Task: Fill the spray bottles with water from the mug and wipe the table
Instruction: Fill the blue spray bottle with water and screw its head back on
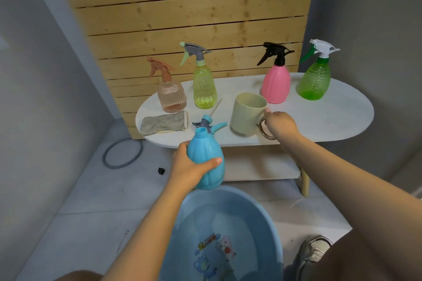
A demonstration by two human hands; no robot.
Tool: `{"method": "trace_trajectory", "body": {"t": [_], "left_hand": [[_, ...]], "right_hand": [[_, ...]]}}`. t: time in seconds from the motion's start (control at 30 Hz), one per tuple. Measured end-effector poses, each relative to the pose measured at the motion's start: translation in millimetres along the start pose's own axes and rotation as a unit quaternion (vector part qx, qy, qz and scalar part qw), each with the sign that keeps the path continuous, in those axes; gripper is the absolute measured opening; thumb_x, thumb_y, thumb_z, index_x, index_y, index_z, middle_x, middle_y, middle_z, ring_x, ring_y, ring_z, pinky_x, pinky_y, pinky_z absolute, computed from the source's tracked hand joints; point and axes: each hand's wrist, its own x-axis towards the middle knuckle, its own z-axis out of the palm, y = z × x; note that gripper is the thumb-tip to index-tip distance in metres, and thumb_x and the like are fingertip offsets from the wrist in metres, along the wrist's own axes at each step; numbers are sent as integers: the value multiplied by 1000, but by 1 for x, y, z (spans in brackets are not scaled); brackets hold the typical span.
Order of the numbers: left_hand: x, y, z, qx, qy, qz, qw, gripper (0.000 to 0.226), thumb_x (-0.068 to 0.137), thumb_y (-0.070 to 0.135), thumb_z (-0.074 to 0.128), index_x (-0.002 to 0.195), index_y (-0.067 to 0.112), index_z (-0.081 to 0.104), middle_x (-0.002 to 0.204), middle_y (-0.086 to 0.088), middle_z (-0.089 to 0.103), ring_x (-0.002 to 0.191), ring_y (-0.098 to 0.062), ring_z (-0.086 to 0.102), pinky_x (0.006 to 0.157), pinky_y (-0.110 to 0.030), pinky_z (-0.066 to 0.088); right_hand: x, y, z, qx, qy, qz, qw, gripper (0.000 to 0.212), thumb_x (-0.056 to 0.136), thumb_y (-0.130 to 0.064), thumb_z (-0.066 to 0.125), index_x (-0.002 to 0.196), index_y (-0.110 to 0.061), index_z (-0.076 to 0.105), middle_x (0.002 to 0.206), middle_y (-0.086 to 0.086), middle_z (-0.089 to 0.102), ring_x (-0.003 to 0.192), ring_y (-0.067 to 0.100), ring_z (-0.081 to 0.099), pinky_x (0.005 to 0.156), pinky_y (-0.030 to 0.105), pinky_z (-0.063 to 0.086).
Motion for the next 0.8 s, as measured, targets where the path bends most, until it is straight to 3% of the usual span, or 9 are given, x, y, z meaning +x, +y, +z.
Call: {"method": "trace_trajectory", "body": {"t": [0.1,0.2,0.33,0.43,0.53,0.6,0.7,0.8], "left_hand": [[-19,-23,-1,-71,57,-21,996,61,65,23,85,113,19,48,106,4,61,94,-12,60,71,-29,51],[-40,-60,-2,-74,121,-27,989,60,65,22,85,111,23,47,103,5,59,92,-14,60,67,-28,49],[-57,-109,4,-62,146,-62,985,60,65,19,85,110,24,46,104,0,58,88,-14,58,66,-29,48],[-55,-133,7,-48,139,-84,986,57,67,18,84,109,22,45,101,2,56,79,-4,54,57,-21,42],[-47,-159,8,-22,142,-104,984,65,59,27,87,111,15,50,105,-3,59,82,-12,59,57,-24,45],[-44,-182,13,2,148,-118,982,72,54,31,89,114,14,52,107,-6,59,87,-21,62,62,-29,48],[-49,-208,24,14,151,-141,978,66,57,24,89,108,17,48,103,-1,59,88,-19,59,64,-27,45],[-47,-233,37,15,161,-171,972,68,55,24,89,107,17,45,102,-2,60,89,-21,60,70,-32,49]], "right_hand": [[-26,-3,7,20,-25,-33,999,60,98,-51,26,56,-13,46,63,4,49,74,28,47,68,33,34],[-45,5,20,10,-60,-32,998,63,88,-65,38,55,-14,51,66,6,57,75,28,53,75,36,41],[-66,34,39,-6,-95,-21,995,57,86,-55,53,44,-18,39,48,-4,43,60,21,43,70,33,32],[-71,60,62,-44,-136,-6,990,52,85,-55,54,50,-17,46,53,-2,45,62,21,44,66,31,32],[-72,90,89,-85,-161,30,983,54,83,-57,53,48,-16,45,55,1,48,66,25,47,69,33,34],[-72,114,111,-133,-185,42,973,51,84,-57,51,52,-17,49,59,1,51,73,26,52,75,34,37],[-83,143,140,-258,-202,25,944,52,87,-60,43,56,-18,46,66,0,52,77,25,50,85,35,35],[-94,164,169,-397,-174,-77,898,51,91,-56,36,56,-20,42,61,-2,46,81,24,50,85,36,29]]}}
